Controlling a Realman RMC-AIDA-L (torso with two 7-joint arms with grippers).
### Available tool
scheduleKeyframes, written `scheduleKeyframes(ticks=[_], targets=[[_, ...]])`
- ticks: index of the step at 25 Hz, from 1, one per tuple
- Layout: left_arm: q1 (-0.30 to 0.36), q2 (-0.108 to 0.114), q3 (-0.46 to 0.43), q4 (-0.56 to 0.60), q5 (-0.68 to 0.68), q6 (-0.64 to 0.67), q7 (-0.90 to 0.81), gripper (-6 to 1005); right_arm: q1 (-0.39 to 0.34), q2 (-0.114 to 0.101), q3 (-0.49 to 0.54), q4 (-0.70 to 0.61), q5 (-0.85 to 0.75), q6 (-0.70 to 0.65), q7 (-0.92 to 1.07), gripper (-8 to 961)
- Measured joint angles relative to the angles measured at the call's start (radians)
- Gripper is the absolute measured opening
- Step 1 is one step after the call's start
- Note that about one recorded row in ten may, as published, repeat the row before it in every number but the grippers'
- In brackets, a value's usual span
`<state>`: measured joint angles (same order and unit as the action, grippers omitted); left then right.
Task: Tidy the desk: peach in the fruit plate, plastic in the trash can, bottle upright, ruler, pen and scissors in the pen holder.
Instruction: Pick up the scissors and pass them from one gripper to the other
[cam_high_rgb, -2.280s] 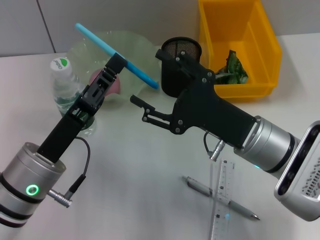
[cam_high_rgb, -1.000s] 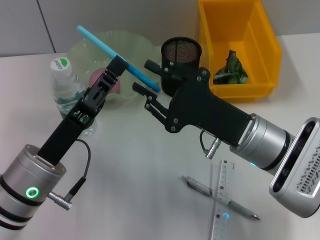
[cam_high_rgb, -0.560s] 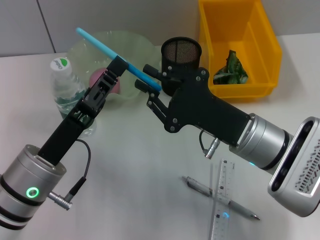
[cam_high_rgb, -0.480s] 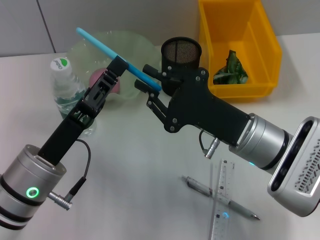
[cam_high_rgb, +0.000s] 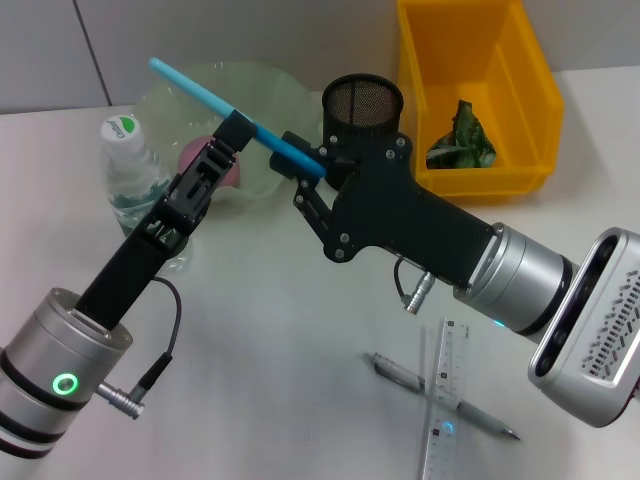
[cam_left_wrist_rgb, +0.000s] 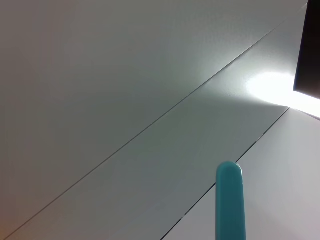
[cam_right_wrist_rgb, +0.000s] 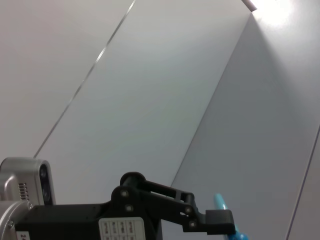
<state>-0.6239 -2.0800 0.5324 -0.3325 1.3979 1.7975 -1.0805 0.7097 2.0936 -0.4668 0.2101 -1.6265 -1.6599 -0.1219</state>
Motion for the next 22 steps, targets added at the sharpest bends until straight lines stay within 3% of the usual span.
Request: scheduleKeyframes(ticks=[14, 22], targets=[[0.002, 0.000, -0.001, 0.005, 0.002, 0.003, -0.007, 249, -0.002, 0.001, -0.002, 0.001, -0.004, 0.001, 0.002, 93], [0.009, 0.000, -0.004, 0.007, 0.001, 0.005, -0.008, 548, -0.007, 0.000, 0.001, 0.000, 0.001, -0.005, 0.005, 89]])
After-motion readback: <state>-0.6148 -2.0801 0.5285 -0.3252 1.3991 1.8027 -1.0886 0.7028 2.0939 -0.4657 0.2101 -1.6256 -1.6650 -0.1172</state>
